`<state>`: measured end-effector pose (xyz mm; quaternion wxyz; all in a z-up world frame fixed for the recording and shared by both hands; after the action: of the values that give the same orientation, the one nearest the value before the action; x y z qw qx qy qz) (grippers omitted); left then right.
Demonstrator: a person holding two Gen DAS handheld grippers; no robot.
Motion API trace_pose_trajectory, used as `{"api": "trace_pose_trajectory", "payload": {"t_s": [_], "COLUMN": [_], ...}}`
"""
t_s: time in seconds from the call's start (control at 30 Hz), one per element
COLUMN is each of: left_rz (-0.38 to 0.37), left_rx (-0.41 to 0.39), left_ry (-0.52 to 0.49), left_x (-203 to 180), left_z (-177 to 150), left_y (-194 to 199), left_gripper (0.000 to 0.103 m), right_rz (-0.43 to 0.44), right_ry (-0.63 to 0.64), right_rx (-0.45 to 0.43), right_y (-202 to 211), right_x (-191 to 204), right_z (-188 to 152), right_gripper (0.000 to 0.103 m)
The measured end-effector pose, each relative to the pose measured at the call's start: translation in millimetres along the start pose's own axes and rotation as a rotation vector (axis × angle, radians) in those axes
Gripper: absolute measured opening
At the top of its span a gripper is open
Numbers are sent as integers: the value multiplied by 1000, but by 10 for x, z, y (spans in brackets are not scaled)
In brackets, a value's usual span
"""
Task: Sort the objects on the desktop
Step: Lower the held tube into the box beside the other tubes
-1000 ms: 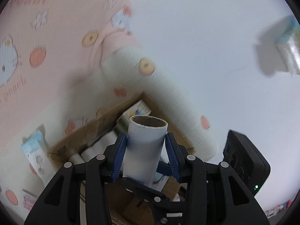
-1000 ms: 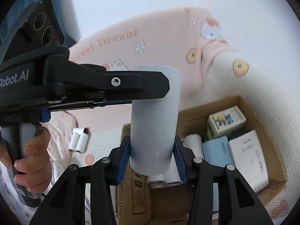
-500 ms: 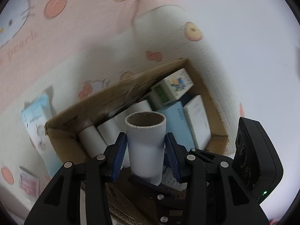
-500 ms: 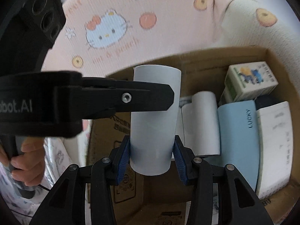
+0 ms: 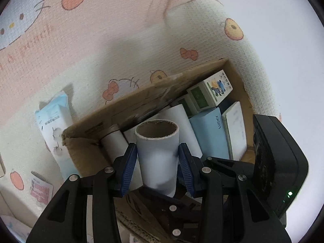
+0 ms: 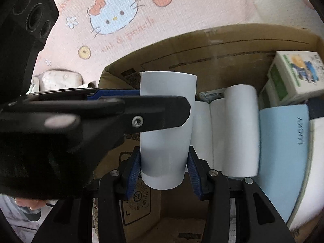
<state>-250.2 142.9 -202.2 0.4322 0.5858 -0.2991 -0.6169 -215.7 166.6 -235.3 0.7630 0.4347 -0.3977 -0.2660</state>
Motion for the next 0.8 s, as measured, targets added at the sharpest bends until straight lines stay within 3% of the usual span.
{"api": "trace_pose_trajectory", "payload": {"t_s": [0.17, 0.27, 0.43, 0.7, 0.8], "left_rz": [53, 32, 28, 7, -3], "left_rx": [-10, -9, 1, -10, -18], "left_ry": [-23, -12, -16, -67, -85], "left_x": [82, 127, 191, 110, 52], "left_z": [40, 75, 81, 75, 78], "left_y": [26, 52, 43, 111, 156], "left_gripper": [45, 42, 22, 22, 22], "right_rz": [-12, -1, -6, -9, 29], "right_ry": [3, -20, -22, -82, -121], "right_rx": [29, 49, 81, 34, 10], "right_y": [-83, -147, -232, -126, -5], "right_x": [-22, -71, -73, -98, -116], "right_z": [10, 3, -7, 6, -27], "right_gripper": [41, 41, 41, 44, 46]}}
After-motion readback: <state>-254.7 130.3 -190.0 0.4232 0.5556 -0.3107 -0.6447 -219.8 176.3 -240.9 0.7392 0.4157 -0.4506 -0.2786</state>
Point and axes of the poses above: each gripper's, at about its wrist camera, not at the fingertips, and y roughly against the way its jaws point, x to its left, z to its top, the point moved 5 cm from there along -y, roughly the way its jaws point, and after that the axes turned 8 degrees about y, right-handed, at the moved point
